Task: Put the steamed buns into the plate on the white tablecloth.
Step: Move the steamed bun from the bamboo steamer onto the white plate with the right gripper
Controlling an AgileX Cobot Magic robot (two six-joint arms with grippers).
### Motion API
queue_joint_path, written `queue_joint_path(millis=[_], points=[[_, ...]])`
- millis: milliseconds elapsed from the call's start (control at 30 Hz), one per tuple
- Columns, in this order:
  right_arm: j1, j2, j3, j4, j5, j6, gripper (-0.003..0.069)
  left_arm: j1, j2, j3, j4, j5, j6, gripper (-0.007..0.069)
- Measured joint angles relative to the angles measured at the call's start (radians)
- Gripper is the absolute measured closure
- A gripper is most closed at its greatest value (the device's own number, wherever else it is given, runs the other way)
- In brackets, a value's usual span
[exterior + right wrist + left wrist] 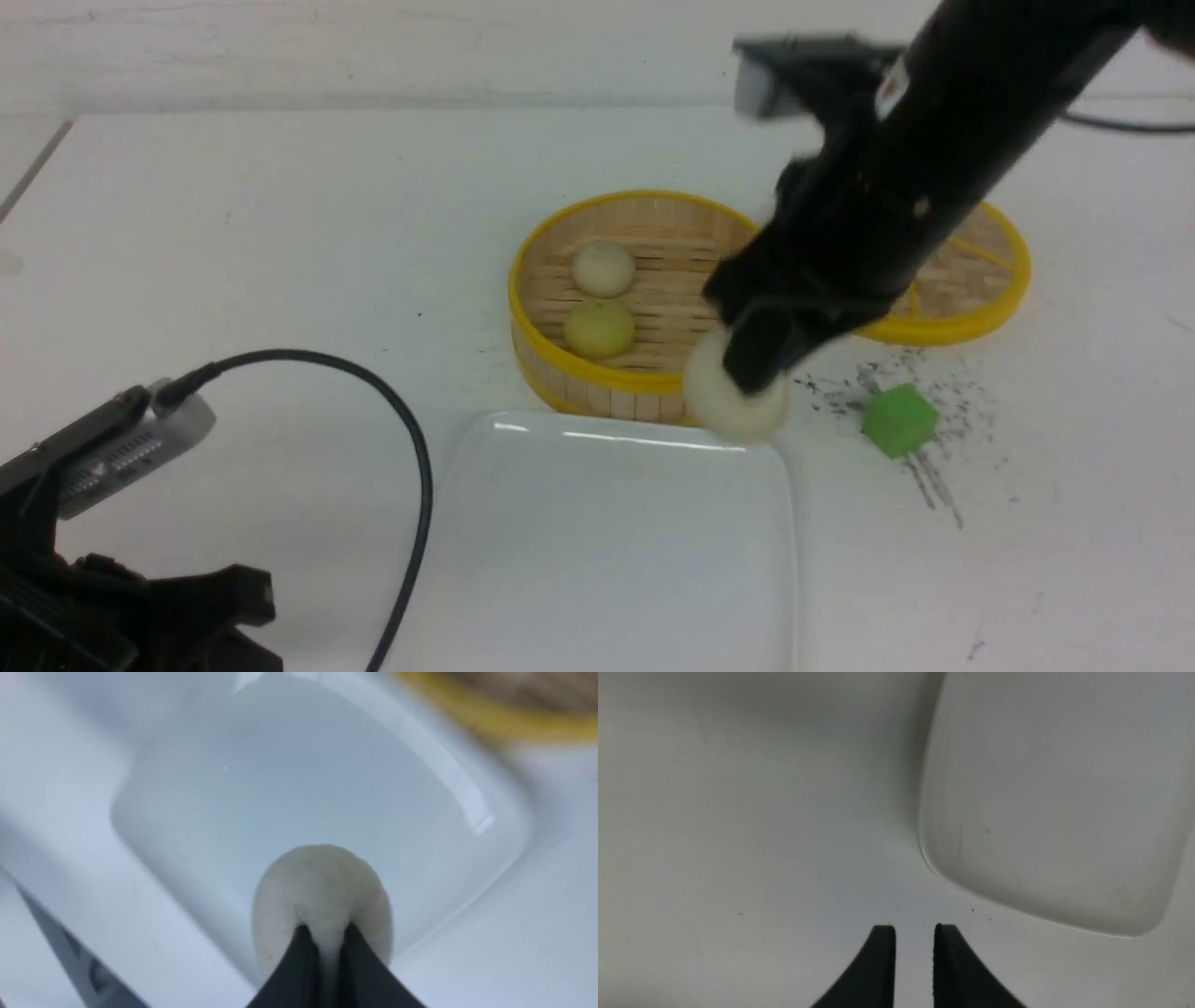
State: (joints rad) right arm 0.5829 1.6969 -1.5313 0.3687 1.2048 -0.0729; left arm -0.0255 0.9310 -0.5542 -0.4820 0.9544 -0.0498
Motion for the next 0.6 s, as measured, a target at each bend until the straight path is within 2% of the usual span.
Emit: queue_joint_path(millis=[67,233,300,333,400,433,467,533,600], points=[[0.056,0.012,0.123,-0.016,-0.107,0.008,0.0595,0.0,0.0,0.0,0.001,-0.011,0.0,0.0464],[0.097,0.054,0.239,-0.076,-0.297,0.073,0.0526,0.0,0.0,0.0,0.002,-0.039,0.0,0.0461],[0.101,0.09,0.259,-0.089,-0.386,0.103,0.0421,0.0,0.0,0.0,0.003,-0.066,0.0,0.0455],[0.101,0.093,0.259,-0.091,-0.389,0.103,0.0412,0.0,0.0,0.0,0.003,-0.068,0.0,0.0454],[0.102,0.117,0.26,-0.09,-0.416,0.108,0.0292,0.0,0.0,0.0,0.004,-0.091,0.0,0.0448],[0.102,0.119,0.26,-0.09,-0.416,0.108,0.0292,0.0,0.0,0.0,0.004,-0.093,0.0,0.0447],[0.102,0.117,0.256,-0.09,-0.388,0.1,0.0236,0.0,0.0,0.0,0.004,-0.105,0.0,0.0445],[0.102,0.098,0.242,-0.09,-0.339,0.073,0.0214,0.0,0.0,0.0,-0.007,-0.121,0.0,0.0444],[0.102,0.06,0.217,-0.099,-0.289,0.073,0.0227,0.0,0.0,0.0,-0.039,-0.136,0.0,0.0441]])
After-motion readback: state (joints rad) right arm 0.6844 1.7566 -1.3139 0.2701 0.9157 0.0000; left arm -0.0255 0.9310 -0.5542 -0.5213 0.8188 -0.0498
